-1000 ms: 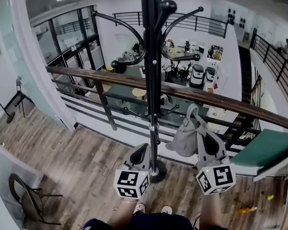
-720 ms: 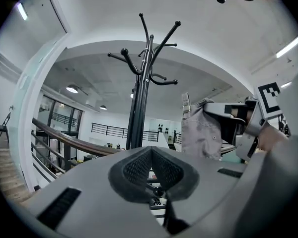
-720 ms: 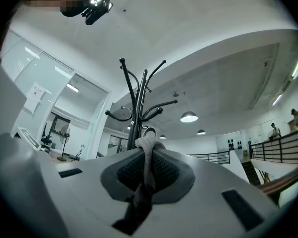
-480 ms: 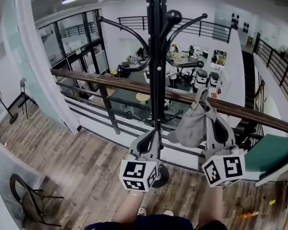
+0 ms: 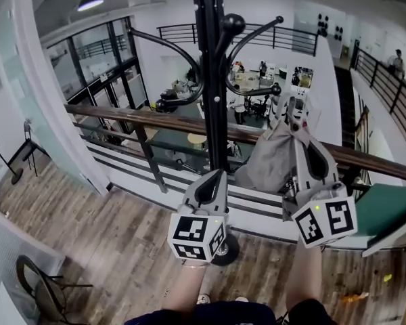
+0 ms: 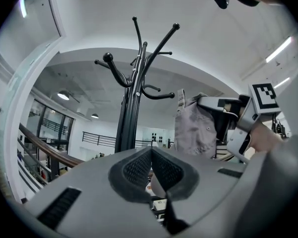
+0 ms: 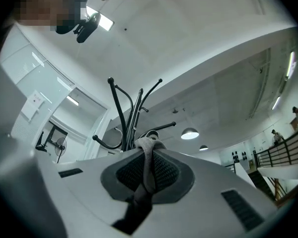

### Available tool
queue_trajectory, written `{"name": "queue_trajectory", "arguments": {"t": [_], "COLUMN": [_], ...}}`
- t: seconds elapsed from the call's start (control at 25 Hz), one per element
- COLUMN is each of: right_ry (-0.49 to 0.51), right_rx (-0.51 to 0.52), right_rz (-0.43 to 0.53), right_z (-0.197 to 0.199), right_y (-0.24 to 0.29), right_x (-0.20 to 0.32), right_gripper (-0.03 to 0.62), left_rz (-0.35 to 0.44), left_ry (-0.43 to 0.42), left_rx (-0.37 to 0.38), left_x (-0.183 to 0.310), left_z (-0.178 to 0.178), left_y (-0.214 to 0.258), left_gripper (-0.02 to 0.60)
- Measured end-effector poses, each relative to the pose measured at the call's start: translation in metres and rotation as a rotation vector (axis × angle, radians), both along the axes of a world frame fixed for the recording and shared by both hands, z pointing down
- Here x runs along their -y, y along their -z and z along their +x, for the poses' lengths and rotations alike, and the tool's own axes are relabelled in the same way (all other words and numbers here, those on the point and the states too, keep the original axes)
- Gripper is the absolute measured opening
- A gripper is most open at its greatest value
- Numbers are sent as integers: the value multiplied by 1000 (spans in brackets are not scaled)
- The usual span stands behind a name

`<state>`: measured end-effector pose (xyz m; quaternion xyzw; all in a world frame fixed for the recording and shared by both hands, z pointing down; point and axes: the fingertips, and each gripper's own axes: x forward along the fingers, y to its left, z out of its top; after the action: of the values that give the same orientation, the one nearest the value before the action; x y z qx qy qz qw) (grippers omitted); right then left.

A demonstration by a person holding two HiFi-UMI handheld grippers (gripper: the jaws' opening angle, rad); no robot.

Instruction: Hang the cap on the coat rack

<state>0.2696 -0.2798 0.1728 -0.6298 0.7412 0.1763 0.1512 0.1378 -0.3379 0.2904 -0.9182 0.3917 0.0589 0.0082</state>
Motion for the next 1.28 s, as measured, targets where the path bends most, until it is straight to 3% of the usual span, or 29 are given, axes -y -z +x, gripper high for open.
{"name": "queue_trajectory", "arguments": {"t": [0.24,0.64,1.28], "right_ry": [36,67,222], "right_rx": [-7,9,-55], "right_rz": [30,-12,-93], "right_z": [-4,0,-47], "right_y": [18,12,1], "right_x": [15,44,83], "right_gripper": [25,25,25], "left_rz": [32,29,-13], "left_ry": [21,63,132], "left_rx": [-10,-28,-44], "left_x": [10,25,35], "left_z": [-8,-24,-51], "left_y": [16,13,-4], "left_gripper": [3,3,3]}}
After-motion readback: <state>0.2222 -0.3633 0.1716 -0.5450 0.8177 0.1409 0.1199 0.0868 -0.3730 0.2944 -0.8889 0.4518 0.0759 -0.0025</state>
